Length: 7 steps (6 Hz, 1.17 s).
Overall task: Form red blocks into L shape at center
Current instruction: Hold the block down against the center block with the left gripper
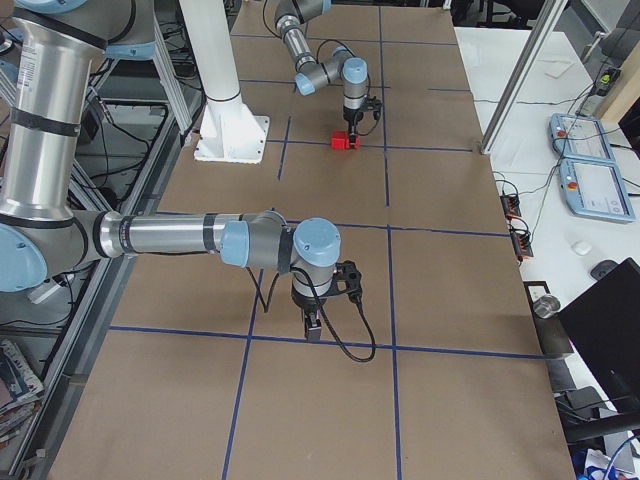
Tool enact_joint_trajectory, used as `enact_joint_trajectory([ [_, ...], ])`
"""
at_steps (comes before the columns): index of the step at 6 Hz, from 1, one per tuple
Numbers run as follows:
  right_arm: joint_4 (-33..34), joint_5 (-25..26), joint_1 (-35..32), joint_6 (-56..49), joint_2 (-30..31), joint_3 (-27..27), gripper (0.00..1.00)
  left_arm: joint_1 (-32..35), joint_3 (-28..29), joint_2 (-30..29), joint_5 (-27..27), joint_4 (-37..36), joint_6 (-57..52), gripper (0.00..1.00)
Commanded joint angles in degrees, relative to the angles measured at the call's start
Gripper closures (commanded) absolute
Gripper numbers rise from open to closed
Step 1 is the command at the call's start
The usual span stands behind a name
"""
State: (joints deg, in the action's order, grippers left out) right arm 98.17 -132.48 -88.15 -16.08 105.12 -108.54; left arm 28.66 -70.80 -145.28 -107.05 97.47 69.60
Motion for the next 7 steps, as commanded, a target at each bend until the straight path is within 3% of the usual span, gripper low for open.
enact_joint_trajectory([
  [1,0.00,-0.06,0.00,0.00,0.00,-0.01,0.00,-0.09,0.05,0.00,0.00,0.00,-0.08,0.50],
  [3,0.00,0.03,0.00,0.00,0.00,-0.01,0.00,-0.18,-0.03,0.00,0.00,0.00,-0.08,0.32],
  [5,-0.09,-0.06,0.00,0.09,-0.09,-0.18,0.00,-0.10,-0.21,0.00,0.09,-0.17,-0.35,0.00],
  [7,-0.09,-0.06,0.00,0.00,-0.09,-0.18,0.00,2.96,-3.27,-0.18,-0.69,-1.40,-0.69,0.00],
])
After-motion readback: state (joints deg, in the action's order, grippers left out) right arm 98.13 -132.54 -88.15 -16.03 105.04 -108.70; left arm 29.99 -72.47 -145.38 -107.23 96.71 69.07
